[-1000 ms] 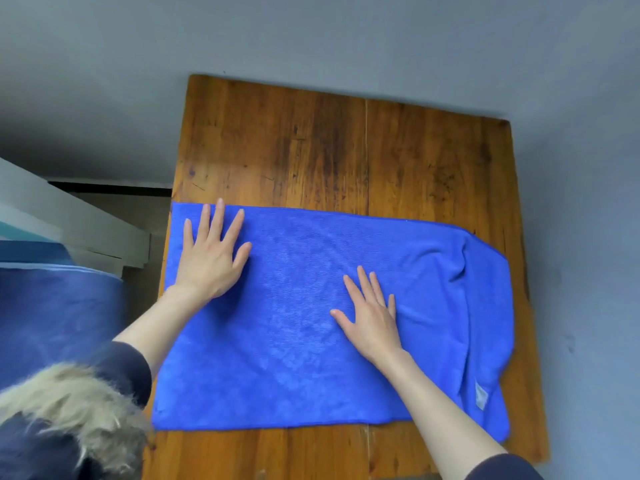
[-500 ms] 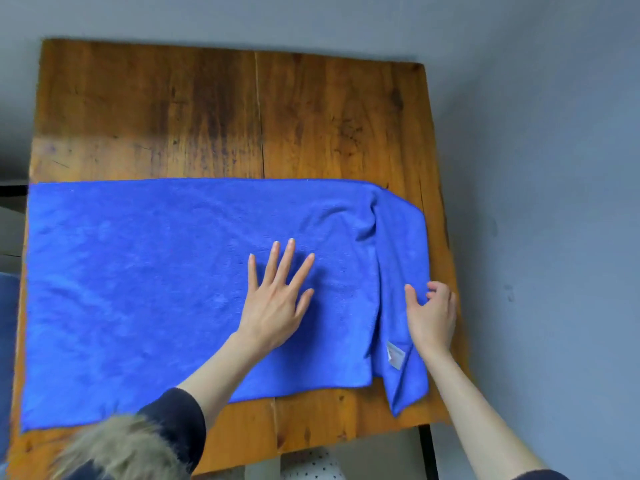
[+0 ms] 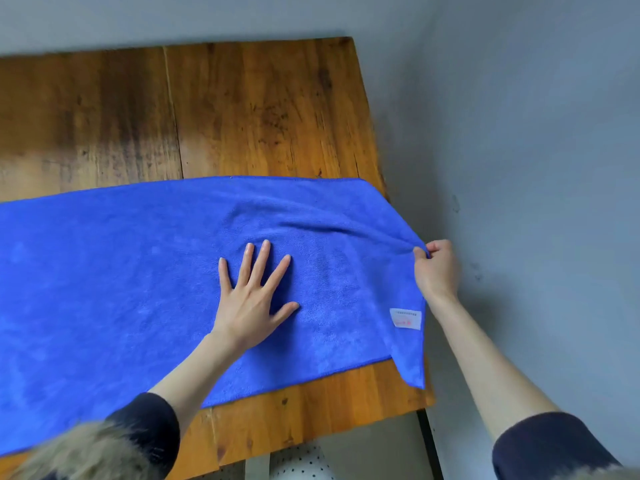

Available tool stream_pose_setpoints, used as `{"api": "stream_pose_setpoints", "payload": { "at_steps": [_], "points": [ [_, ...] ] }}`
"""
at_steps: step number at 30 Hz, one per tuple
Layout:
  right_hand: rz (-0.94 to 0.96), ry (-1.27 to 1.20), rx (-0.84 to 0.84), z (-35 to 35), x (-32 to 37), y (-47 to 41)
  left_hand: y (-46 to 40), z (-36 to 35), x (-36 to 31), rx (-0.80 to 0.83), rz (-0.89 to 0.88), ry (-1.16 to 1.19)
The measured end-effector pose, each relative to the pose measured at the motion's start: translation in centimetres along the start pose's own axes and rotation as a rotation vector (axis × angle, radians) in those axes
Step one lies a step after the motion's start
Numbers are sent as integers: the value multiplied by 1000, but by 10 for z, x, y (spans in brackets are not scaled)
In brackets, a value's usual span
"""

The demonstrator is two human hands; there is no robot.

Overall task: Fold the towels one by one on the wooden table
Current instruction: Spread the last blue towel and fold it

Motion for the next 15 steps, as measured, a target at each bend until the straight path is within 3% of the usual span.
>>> {"api": "stream_pose_setpoints", "payload": {
  "at_steps": [7,10,12,15],
  "points": [
    [-12,-188,59,8,11,-19,-9,12,-12,-35,-13,144],
    [117,-240,13,10,27,7,-12,22,-22,-190,45,301],
    [238,-251,66,6,40,34,-14,29,-26,-281,160,461],
    [433,-232,342,-8,56,75,-15,36,-29,-264,485,801]
  ]
}}
Point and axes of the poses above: each hand's wrist, its own y-axis away from the middle knuckle, its own z-axis out of the back of the hand, x = y × z, the point moved 2 cm from there along -y, towards the middle knuckle, and after that the axes turned 12 degrees about -x, right-handed, at the moved point
